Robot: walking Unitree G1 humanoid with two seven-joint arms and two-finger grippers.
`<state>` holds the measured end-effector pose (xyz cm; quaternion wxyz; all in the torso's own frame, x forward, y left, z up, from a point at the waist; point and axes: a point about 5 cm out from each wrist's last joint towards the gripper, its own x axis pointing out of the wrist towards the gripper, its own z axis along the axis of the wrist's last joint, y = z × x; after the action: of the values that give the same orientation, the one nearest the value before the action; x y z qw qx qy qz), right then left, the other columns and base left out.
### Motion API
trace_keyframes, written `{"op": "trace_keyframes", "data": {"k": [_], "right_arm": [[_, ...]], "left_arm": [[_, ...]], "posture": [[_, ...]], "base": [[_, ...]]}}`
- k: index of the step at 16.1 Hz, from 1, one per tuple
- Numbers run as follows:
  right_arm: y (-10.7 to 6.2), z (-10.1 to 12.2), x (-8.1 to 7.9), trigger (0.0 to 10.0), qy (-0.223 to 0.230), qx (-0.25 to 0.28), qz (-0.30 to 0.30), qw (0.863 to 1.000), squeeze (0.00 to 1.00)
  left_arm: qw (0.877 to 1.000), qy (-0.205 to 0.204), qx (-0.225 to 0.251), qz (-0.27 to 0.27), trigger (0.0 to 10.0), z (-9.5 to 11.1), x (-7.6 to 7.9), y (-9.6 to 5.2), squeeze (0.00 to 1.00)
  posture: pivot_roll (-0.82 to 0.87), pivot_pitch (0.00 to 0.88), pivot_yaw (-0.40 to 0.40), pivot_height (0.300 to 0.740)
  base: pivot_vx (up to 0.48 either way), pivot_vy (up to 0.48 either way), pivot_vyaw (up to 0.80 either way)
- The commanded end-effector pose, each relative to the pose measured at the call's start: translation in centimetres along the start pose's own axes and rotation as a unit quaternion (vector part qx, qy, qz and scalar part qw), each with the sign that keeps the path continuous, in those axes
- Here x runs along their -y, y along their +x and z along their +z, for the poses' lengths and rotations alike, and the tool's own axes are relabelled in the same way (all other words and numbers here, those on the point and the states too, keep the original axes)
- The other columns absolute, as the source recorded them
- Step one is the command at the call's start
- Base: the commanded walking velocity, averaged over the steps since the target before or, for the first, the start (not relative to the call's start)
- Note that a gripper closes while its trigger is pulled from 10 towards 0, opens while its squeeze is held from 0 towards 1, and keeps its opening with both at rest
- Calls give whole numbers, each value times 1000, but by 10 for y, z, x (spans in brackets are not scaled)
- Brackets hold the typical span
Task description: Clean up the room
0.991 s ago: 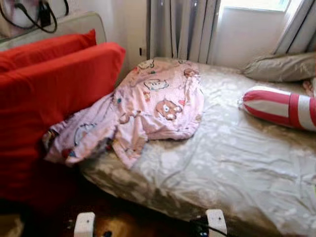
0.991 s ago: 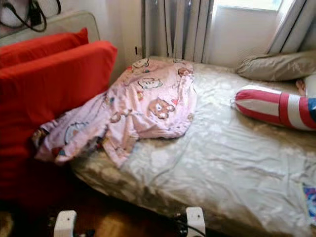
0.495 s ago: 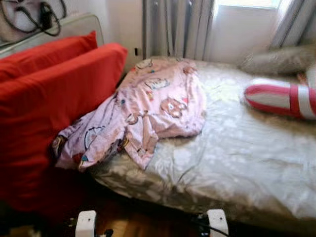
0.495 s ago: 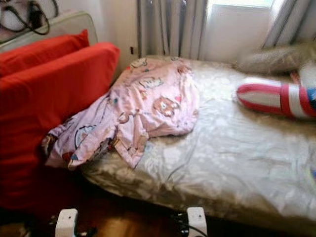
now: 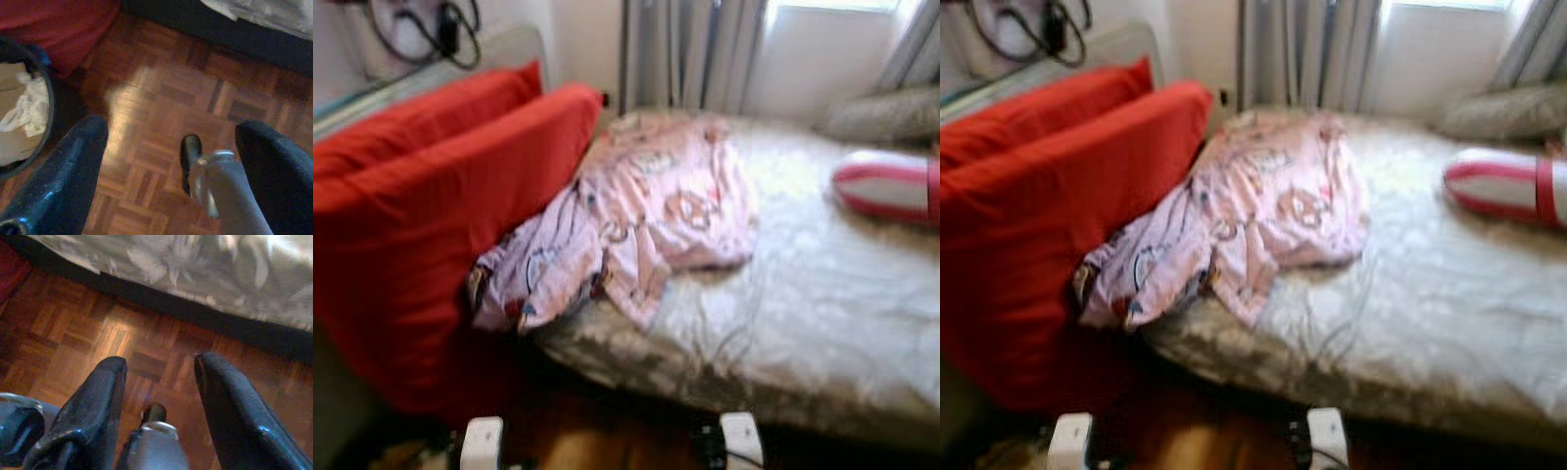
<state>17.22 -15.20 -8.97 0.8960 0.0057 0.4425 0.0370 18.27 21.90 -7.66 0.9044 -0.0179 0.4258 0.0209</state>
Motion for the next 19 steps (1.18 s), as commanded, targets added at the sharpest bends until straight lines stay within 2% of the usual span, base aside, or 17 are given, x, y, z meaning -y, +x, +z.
{"op": "trace_keyframes", "data": {"k": [1, 9, 19], "right_arm": [[0, 0, 0, 10000, 2, -1, -2, 1000, 0], [1, 4, -1, 10000, -4, 4, 3, 1000, 0], [-1, -3, 2, 10000, -12, -12, 4, 1000, 0]], "left_arm": [[1000, 7, -4, 2, 10000, -2, -2, -1, 0], [1000, -2, 2, 2, 10000, 1, -1, 0, 0], [1000, -6, 2, 0, 10000, 1, 0, 0, 0]], "posture": [[46, 0, -6, 740], [51, 0, -13, 740], [46, 0, -13, 740]], "base": [[0, 0, 0], [0, 0, 0], [24, 0, 800]]}}
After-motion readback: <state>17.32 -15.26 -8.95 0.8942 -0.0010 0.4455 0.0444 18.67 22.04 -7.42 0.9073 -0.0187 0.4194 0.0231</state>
